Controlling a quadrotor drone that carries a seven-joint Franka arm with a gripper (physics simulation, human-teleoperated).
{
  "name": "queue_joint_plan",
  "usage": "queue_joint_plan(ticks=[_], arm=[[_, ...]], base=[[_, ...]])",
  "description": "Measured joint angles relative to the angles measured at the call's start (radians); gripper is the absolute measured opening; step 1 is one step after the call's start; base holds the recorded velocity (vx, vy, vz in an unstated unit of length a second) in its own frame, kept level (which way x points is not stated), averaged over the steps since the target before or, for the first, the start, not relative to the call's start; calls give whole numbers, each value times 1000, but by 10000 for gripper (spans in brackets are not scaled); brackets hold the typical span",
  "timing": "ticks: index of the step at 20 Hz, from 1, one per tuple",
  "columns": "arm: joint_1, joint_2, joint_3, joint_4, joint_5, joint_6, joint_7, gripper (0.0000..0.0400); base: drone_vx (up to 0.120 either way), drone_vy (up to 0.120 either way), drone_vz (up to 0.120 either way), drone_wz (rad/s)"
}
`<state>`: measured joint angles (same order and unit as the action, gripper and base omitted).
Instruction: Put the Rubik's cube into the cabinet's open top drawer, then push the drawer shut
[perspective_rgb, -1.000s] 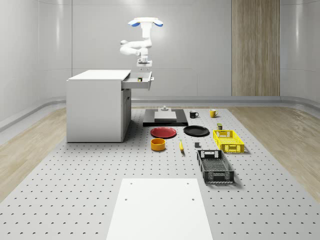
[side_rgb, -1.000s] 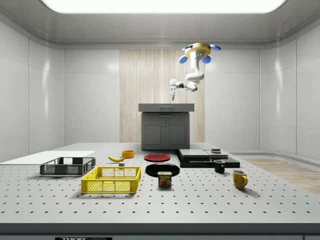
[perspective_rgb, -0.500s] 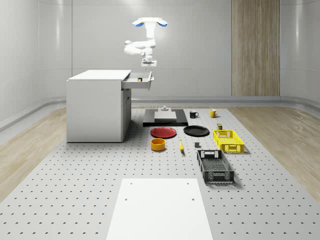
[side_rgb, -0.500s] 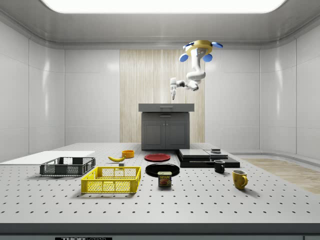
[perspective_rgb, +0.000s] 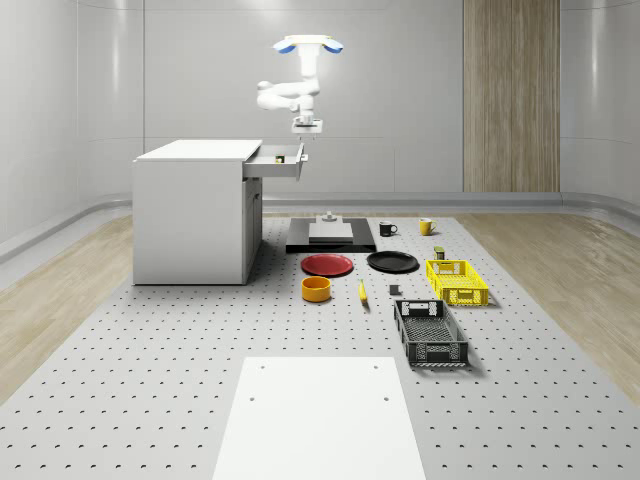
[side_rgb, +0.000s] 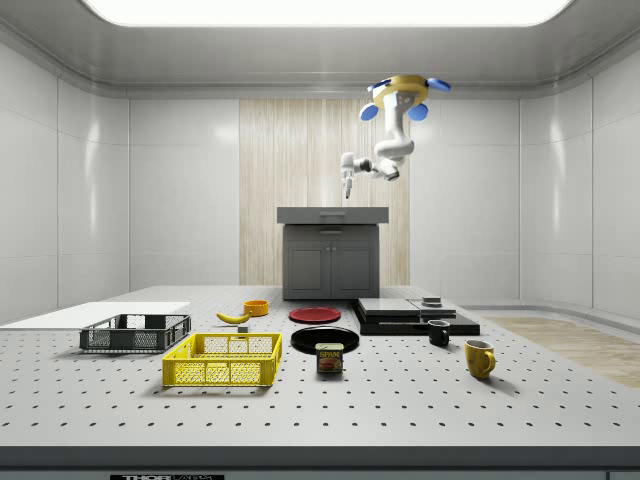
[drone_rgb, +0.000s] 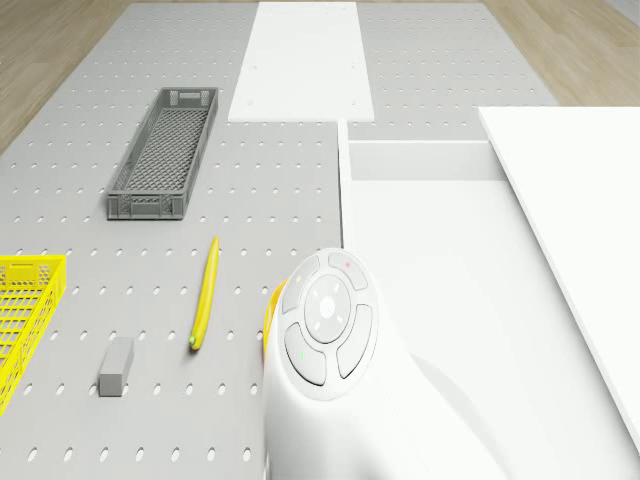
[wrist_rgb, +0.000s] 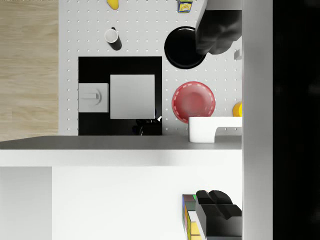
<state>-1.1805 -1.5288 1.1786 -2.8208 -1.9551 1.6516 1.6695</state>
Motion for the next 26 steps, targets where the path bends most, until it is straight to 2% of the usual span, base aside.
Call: queue_joint_plan(ticks=[12,13,14,16,18,19,20,21,23,26], arm=[[3,7,-1,-1,-3,-7,-2,400],[-17,-31,16,-7,-36,-52,17,400],[-98,-78,36,-25,-85,-154,106,400],[-316,-130,53,8,-88,-415,353,400],[-533,-136,25,87,-41,-664,533,400],[-642,-132,4,134,-11,-763,601,400],[-744,-126,-19,180,20,-845,657,400],[-832,-117,-41,226,50,-913,703,400],[-970,-96,-77,308,104,-1015,776,400],[-1103,-71,-113,401,167,-1109,845,400]], base=[[0,120,0,0],[0,120,0,0],[0,120,0,0],[0,120,-40,0],[0,80,-120,0],[0,0,-120,0],[0,0,-120,0],[0,0,-120,0],[0,0,-120,0],[0,0,-120,0]])
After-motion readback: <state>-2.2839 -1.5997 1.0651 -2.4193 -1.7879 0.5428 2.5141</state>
